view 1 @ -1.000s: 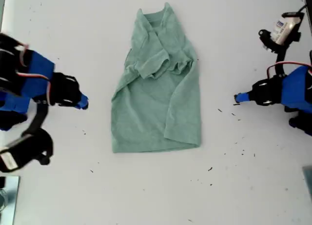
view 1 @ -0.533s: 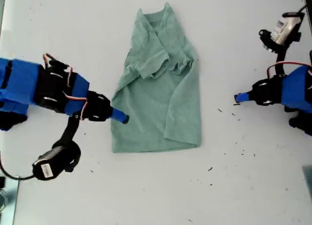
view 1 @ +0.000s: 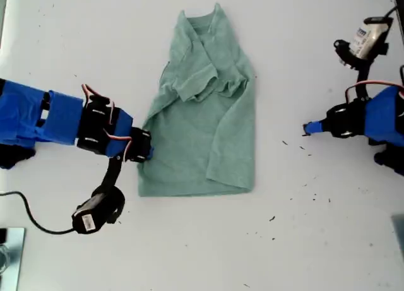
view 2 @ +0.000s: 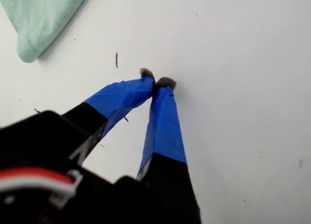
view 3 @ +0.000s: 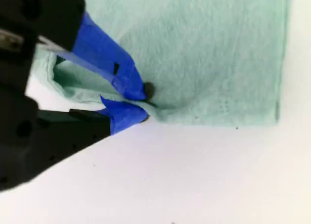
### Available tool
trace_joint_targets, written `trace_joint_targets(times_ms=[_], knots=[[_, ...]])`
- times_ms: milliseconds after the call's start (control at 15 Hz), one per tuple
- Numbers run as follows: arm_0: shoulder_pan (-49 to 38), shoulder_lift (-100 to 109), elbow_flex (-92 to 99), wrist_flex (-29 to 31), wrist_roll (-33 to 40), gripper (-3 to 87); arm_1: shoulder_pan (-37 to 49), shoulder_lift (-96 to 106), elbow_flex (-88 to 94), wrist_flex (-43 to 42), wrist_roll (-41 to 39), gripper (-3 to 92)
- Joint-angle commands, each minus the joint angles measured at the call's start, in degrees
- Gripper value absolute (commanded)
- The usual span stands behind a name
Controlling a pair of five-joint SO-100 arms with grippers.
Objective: Fold t shirt
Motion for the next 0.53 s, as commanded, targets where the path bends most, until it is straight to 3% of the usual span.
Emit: trace_joint_targets(times_ms=[0,133,267,467], knots=[[-0.18,18.72,-3.52,10.11,-1.49,-0.2,-0.44,1.05,2.64,0.00,0.62,2.4],[-2.46,24.61,-4.04,11.95,0.26,-0.2,-0.18,1.23,2.64,0.00,0.35,2.4],[-2.90,22.24,-6.33,6.06,2.90,-0.2,-0.26,1.23,2.64,0.00,0.53,2.4],[-1.32,1.76,-24.17,-2.72,8.61,-0.2,-0.26,1.23,2.64,0.00,0.62,2.4]])
